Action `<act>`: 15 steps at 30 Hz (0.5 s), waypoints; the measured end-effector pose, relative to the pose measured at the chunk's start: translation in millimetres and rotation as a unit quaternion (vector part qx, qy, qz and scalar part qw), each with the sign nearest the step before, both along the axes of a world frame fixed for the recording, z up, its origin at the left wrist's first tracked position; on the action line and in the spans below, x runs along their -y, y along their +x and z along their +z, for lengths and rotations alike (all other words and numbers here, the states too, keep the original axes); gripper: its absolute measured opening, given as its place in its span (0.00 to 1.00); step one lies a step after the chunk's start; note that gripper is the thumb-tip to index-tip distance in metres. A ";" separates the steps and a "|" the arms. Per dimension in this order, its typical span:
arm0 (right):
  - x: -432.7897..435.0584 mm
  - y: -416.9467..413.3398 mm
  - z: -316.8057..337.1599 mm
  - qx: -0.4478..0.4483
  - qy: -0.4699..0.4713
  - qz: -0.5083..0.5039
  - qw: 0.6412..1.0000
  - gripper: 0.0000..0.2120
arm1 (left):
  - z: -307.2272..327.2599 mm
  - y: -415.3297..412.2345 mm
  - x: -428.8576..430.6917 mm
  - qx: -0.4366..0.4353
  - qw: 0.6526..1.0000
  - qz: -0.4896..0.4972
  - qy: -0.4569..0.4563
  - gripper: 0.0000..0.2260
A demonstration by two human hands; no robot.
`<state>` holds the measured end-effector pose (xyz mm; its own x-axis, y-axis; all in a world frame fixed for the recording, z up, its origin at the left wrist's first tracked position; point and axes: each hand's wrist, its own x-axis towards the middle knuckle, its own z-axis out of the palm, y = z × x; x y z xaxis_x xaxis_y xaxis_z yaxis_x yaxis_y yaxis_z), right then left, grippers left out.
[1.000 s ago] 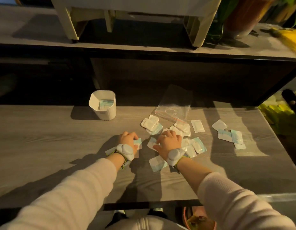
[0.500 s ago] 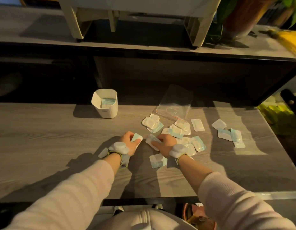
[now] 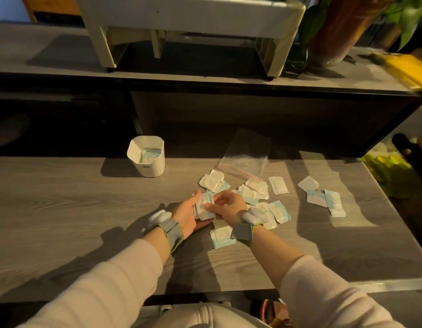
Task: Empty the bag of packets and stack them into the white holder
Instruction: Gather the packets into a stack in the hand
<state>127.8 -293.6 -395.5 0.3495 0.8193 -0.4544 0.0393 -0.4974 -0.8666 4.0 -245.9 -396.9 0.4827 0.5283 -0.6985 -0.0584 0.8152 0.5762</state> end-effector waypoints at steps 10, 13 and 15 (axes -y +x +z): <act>13.7 25.4 -12.5 0.222 -0.044 0.189 0.956 0.07 | -10.5 -6.0 1.0 -0.014 0.997 0.068 0.022 0.07; 25.5 32.3 -11.9 0.241 -0.074 0.286 0.925 0.15 | -12.8 -12.0 -3.2 -0.020 0.996 0.086 0.019 0.07; 31.8 33.4 -13.1 0.266 -0.068 0.309 0.910 0.20 | -13.1 -13.7 -3.9 -0.028 0.996 0.086 0.024 0.08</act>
<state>161.2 -325.4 -408.7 0.0400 0.8832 -0.4673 0.7445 -0.3382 -0.5756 -9.7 -241.9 -410.0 0.3423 0.6327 -0.6946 -0.1615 0.7679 0.6199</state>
